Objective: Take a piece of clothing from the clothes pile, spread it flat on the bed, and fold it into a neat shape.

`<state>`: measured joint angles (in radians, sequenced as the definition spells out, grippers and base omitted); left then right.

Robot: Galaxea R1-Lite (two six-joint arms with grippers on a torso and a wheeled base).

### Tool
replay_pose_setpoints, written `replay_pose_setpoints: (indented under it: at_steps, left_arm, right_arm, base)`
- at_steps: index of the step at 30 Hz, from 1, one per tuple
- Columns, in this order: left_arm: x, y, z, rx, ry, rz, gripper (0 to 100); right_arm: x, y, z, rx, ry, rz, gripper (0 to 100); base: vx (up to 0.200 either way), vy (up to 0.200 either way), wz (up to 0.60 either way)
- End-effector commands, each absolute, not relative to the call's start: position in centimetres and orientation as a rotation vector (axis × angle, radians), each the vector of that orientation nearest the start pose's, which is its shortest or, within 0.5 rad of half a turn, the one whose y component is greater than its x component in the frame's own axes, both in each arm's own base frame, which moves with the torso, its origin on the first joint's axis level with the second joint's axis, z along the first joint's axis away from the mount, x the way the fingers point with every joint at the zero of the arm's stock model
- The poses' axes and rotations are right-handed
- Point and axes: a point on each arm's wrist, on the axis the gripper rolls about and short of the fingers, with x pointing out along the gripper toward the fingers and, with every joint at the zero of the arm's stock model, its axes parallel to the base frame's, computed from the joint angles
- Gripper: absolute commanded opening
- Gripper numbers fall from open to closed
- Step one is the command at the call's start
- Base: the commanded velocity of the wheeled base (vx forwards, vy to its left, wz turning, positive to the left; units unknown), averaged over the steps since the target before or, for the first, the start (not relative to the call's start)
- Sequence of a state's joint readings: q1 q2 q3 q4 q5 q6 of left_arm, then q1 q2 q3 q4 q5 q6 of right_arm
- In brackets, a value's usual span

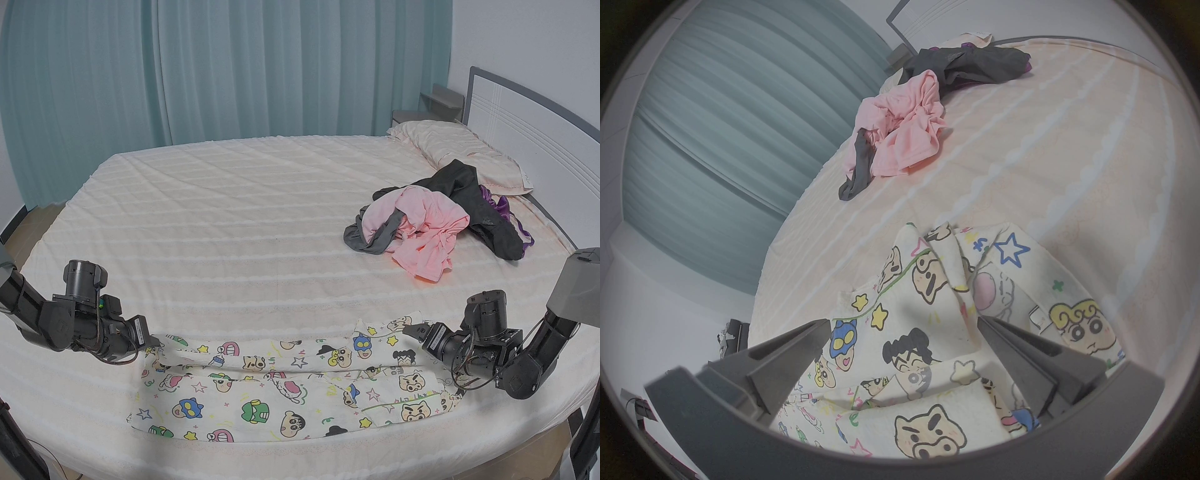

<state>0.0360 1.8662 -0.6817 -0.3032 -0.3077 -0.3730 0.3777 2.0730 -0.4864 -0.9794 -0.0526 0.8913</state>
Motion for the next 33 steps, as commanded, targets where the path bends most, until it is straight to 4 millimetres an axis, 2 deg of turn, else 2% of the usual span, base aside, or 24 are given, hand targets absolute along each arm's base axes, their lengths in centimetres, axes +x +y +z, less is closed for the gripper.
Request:
replay_pose_setpoints:
  at_steps: [1, 13, 14, 23, 33]
  left_arm:
    - [28.7, 0.3, 7.9, -0.496, 0.900, -0.092, 0]
    - [28.9, 0.3, 8.1, -0.495, 0.889, -0.095, 0]
    - [28.9, 0.3, 8.1, -0.495, 0.889, -0.095, 0]
    - [29.7, 0.5, 8.8, -0.494, 0.855, -0.098, 0]
    - [31.3, 0.6, 10.1, -0.524, 0.768, -0.101, 0]
  right_arm:
    - [28.1, 10.7, 2.9, 0.730, 0.685, 0.016, 100]
    - [29.5, 11.2, -0.6, 0.703, 0.757, -0.023, 100]
    - [29.5, 11.2, -0.6, 0.703, 0.757, -0.023, 0]
    - [29.7, 11.0, -0.4, 0.715, 0.741, -0.025, 0]
    - [30.1, 10.4, 0.9, 0.748, 0.666, -0.008, 0]
  base:
    - [0.000, 0.000, 0.00]
    - [0.000, 0.000, 0.00]
    - [0.000, 0.000, 0.00]
    - [0.000, 0.000, 0.00]
    - [0.000, 0.000, 0.00]
